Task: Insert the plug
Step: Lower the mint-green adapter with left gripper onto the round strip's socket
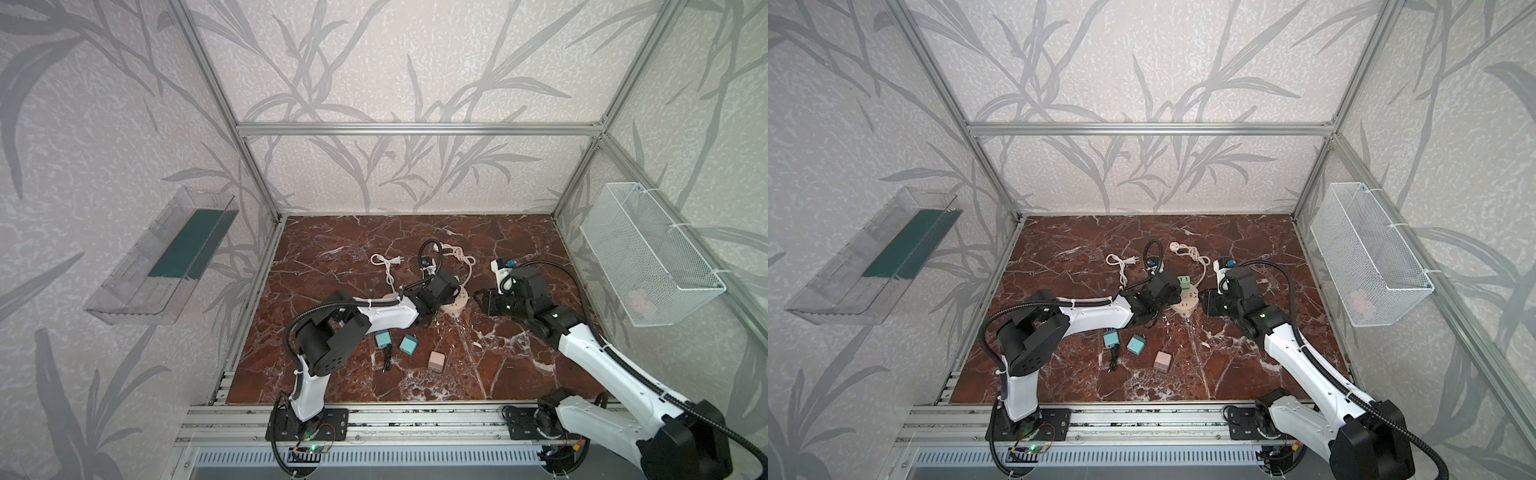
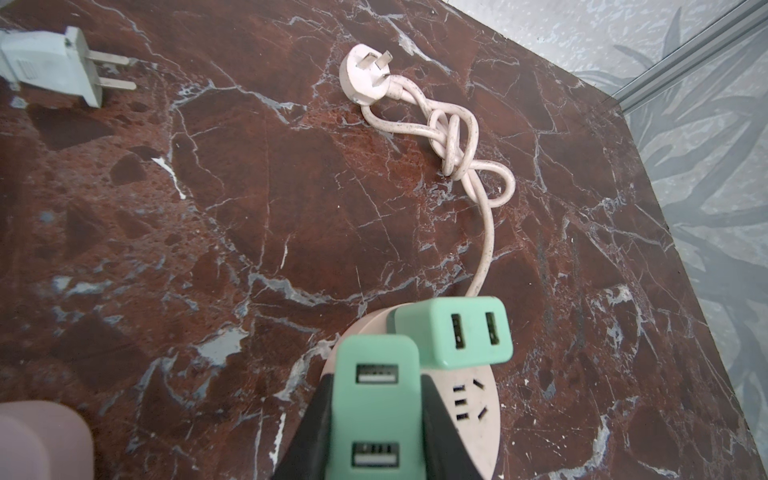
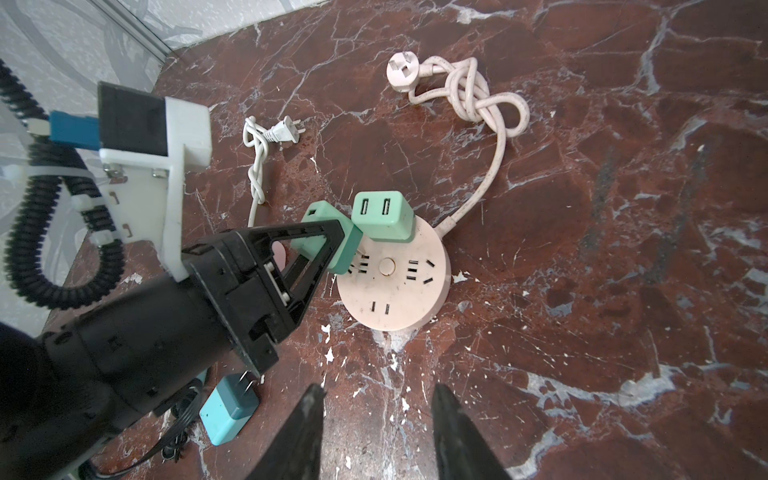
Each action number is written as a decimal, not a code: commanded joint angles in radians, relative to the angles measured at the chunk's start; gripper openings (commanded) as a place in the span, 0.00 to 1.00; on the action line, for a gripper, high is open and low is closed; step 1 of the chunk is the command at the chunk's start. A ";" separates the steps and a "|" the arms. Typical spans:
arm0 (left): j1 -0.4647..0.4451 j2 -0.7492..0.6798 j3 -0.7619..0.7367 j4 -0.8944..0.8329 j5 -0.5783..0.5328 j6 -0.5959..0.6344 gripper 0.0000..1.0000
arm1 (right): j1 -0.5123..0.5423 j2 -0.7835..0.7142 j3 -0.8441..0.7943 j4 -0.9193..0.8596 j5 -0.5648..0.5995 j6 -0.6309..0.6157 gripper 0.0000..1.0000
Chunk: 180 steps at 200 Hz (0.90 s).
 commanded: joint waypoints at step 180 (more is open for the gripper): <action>-0.056 0.054 0.056 -0.144 -0.149 -0.064 0.00 | -0.004 -0.030 -0.036 0.048 -0.041 0.019 0.43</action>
